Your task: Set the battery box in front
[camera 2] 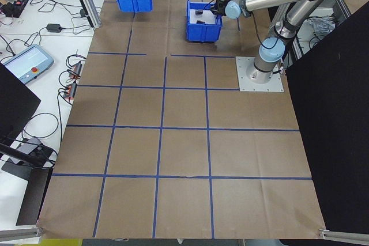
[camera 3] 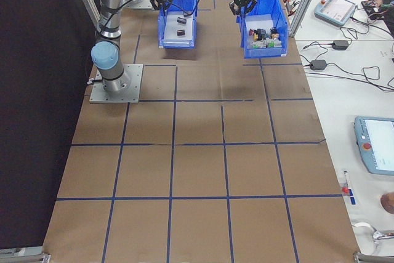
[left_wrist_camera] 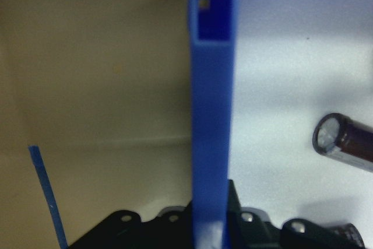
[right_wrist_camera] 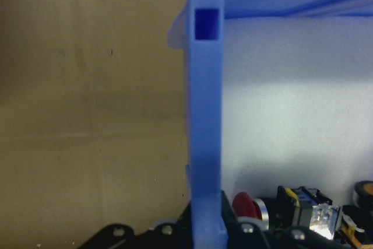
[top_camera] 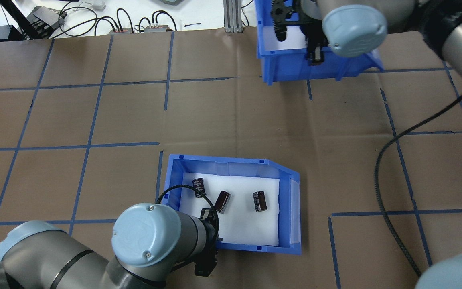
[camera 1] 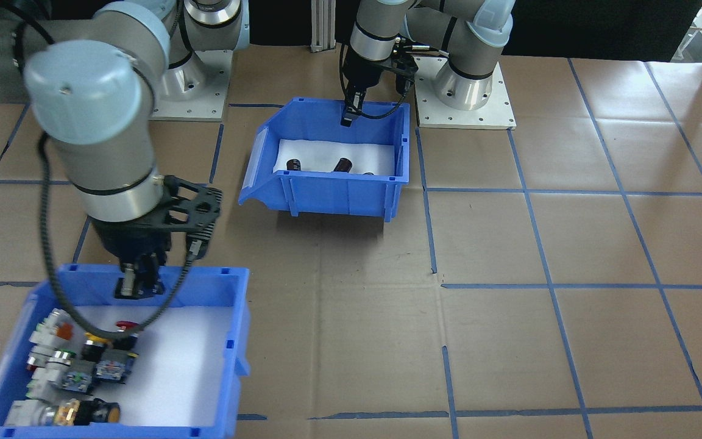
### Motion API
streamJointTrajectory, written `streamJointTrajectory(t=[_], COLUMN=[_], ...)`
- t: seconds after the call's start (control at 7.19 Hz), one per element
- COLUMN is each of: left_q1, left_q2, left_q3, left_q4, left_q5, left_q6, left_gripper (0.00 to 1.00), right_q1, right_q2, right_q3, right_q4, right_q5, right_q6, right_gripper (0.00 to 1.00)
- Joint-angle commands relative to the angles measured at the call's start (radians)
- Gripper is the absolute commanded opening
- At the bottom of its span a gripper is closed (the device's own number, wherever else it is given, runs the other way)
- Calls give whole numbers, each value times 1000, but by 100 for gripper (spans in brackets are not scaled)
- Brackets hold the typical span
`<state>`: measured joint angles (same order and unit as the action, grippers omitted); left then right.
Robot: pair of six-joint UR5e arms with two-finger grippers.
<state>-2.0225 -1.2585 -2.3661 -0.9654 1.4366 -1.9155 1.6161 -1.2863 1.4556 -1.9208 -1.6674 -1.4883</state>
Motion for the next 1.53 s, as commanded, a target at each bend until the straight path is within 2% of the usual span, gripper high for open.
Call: streamJointTrajectory(t=[0.0,0.14,0.28,0.42,0.56,0.7,0.83,0.97,1.11,1.39], left_q1=[231,339,394,403,403,403,398,390,355,260], left_q2=[121,113,81,1,-107,-215,-311,-414,-518,-663], left_q3=[14,28,74,156,263,371,452,541,645,819], left_q4=[-183,-205,-217,-233,-236,-237,-228,-220,-219,-220], left_q5=[7,5,4,8,8,8,-4,-8,-42,-42], left_q6=[238,322,393,406,403,403,392,365,316,187], left_gripper=[0,0,0,0,0,0,0,0,0,0], right_q1=[-151,-194,-227,-272,-307,-353,-381,-384,-384,-384], right_q2=[-120,-172,-230,-284,-344,-397,-422,-424,-424,-426], right_q3=[122,187,256,326,385,443,466,468,470,495], right_q4=[15,19,29,28,25,23,23,22,25,25], right_q5=[4,5,3,3,3,5,6,6,6,14], right_q6=[-100,-156,-218,-322,-436,-476,-480,-478,-477,-472], right_gripper=[3,3,3,3,3,3,3,3,3,3])
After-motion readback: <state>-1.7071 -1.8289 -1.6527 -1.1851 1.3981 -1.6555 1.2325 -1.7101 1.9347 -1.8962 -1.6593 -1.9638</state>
